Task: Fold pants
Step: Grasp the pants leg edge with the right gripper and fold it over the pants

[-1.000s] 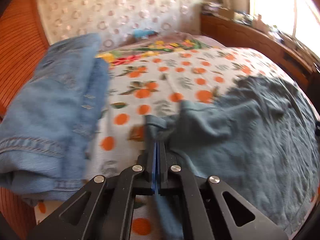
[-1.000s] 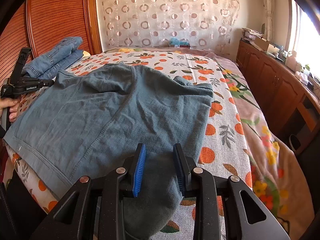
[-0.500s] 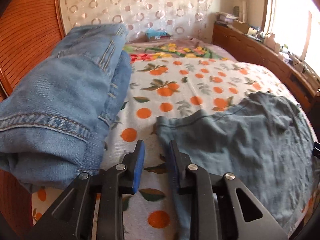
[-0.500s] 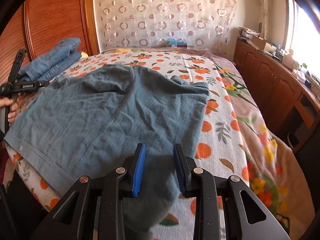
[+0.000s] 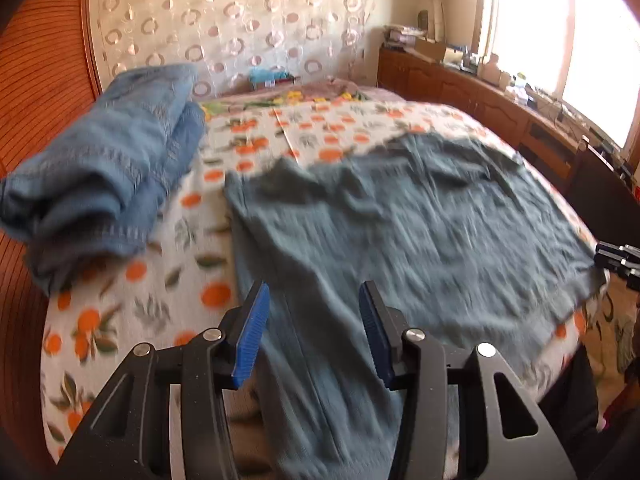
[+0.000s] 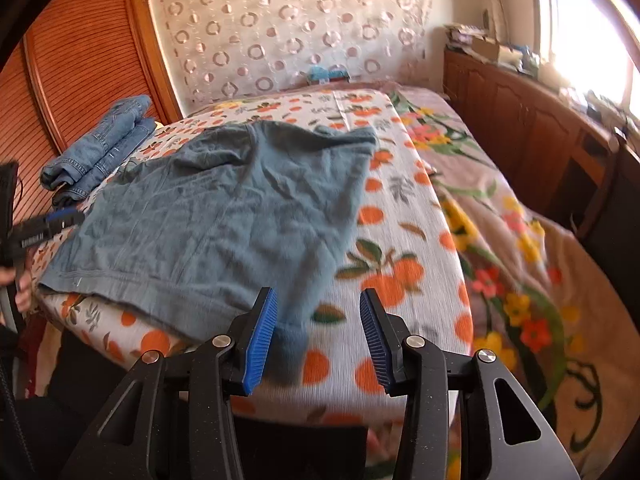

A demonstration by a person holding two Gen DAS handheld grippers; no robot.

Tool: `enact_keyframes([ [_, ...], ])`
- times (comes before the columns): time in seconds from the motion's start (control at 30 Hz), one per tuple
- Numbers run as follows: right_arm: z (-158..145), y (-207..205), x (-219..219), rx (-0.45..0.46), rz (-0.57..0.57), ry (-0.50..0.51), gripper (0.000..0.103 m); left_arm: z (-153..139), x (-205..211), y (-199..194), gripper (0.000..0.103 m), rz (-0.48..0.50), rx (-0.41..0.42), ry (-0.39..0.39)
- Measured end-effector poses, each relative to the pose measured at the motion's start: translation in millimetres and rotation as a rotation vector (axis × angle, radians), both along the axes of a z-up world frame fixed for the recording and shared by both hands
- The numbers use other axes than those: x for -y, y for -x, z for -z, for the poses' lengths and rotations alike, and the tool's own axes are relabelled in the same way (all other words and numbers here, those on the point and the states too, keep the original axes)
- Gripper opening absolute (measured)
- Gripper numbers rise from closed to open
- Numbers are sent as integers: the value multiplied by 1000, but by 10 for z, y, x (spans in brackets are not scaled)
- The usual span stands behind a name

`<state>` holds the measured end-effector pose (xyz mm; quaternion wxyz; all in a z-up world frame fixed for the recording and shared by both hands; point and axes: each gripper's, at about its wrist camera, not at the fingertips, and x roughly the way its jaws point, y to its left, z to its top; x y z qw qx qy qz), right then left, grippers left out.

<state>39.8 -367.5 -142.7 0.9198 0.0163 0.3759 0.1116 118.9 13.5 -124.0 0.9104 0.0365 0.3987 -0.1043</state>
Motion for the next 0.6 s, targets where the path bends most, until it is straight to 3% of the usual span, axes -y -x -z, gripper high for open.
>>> enact_keyframes([
  [0.2,-54,112,56,-44,5,-58,45,95,-57,219,48,-25,-25,-20],
  [0.4,-4,83,2,-81,-12,-90,43,152,-171,334,48,-46,-30,8],
  [0.53,-32,7,6,-80,-23,-112,14,143,-224,375,48,-57,-21,23],
  [0.6,-115,-22,-34,-56,-41,-105,10,132,-267,401,48,-66,-17,31],
])
